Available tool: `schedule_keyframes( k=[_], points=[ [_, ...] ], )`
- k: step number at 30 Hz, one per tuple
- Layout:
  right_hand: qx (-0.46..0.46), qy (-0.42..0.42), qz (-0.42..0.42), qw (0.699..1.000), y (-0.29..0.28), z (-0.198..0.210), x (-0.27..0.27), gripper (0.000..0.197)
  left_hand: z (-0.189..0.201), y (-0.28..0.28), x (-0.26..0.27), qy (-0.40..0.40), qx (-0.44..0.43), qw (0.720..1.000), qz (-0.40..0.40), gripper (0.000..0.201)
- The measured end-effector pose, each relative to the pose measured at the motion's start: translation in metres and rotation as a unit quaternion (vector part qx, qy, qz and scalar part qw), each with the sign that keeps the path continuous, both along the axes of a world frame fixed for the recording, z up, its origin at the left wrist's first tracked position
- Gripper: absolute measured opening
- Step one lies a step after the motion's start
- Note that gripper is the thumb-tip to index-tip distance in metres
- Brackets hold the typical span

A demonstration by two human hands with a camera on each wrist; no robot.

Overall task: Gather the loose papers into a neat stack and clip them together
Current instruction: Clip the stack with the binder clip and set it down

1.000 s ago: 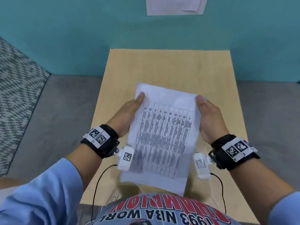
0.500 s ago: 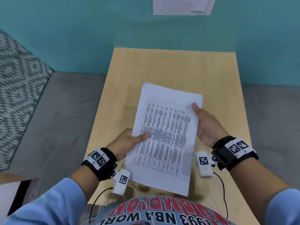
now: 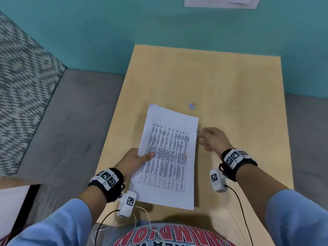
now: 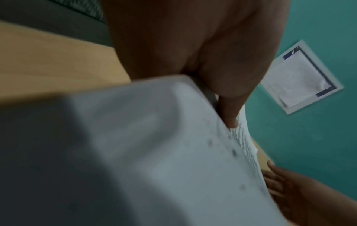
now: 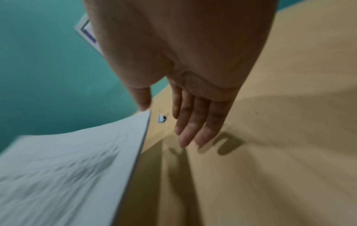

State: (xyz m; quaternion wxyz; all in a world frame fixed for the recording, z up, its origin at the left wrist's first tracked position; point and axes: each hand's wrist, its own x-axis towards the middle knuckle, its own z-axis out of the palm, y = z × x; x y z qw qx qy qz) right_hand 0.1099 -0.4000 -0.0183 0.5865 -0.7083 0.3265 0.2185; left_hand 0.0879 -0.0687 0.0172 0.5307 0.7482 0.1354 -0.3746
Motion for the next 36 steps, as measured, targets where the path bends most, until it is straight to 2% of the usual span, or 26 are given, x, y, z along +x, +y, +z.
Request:
schedule_keyframes(
  k=[3,4,7,11,13,16,20,22,23,25,26,27,29,30,31,33,34,36],
  points=[
    [-0.188,-0.017,0.018,0.982,-0.012,-0.015,0.050,0.041,-0.009,0.021,0.001,0.010,0.025,1.000,-0.004,0.034],
    [-0.217,-0.021,0.025,0.976,-0.011,-0.017,0.064,0.042,-0.011,0.028,0.002,0.015,0.028,0.999,0.002,0.033],
    [-0.238,-0.053,0.032,0.969,0.000,-0.029,0.102,0.045,-0.015,0.037,0.009,0.028,0.044,0.999,0.007,0.026],
    [-0.242,-0.086,0.016,0.966,0.017,-0.042,0.142,0.049,-0.029,0.049,0.011,0.046,0.054,0.997,0.011,0.041],
    [-0.239,-0.102,0.009,0.966,0.019,-0.047,0.149,0.035,-0.039,0.057,0.011,0.056,0.049,0.997,0.023,0.060],
    [-0.234,-0.114,0.016,0.965,0.019,-0.049,0.150,0.020,-0.039,0.058,0.014,0.054,0.053,0.997,0.025,0.066],
    [-0.198,-0.094,-0.041,0.975,0.011,-0.049,0.142,0.014,-0.041,0.055,0.018,0.054,0.051,0.997,0.024,0.048],
    [-0.151,-0.074,-0.069,0.983,0.005,-0.049,0.133,0.012,-0.041,0.052,0.019,0.054,0.054,0.997,0.029,0.058],
    [-0.108,-0.062,-0.078,0.989,0.003,-0.045,0.127,0.017,-0.037,0.048,0.018,0.054,0.051,0.997,0.026,0.059],
    [0.010,-0.047,-0.089,0.995,0.001,-0.033,0.107,0.028,-0.033,0.046,0.019,0.049,0.039,0.998,0.012,0.039],
    [0.048,-0.045,-0.089,0.994,-0.002,-0.024,0.093,0.031,-0.032,0.046,0.018,0.046,0.036,0.998,0.011,0.035],
    [0.063,-0.045,-0.084,0.993,-0.005,-0.016,0.078,0.032,-0.028,0.045,0.017,0.042,0.035,0.998,0.009,0.040],
    [0.073,-0.066,-0.085,0.992,-0.017,0.002,0.046,0.031,-0.025,0.046,0.015,0.024,0.029,0.999,0.004,0.074],
    [0.083,-0.084,-0.092,0.989,-0.023,0.013,0.030,0.036,-0.018,0.042,0.014,0.015,0.026,1.000,0.003,0.084],
    [0.095,-0.102,-0.103,0.985,-0.028,0.024,0.015,0.044,-0.011,0.038,0.014,0.008,0.018,1.000,-0.003,0.082],
    [0.103,-0.137,-0.122,0.978,-0.037,0.048,-0.010,0.053,0.008,0.024,0.012,-0.012,0.016,1.000,-0.021,0.049],
    [0.100,-0.155,-0.128,0.974,-0.039,0.060,-0.021,0.050,0.018,0.018,0.010,-0.023,0.015,0.999,-0.032,0.035],
    [0.096,-0.182,-0.138,0.969,-0.040,0.084,-0.042,0.038,0.034,0.006,0.004,-0.049,0.010,0.998,-0.036,0.031]
  ],
)
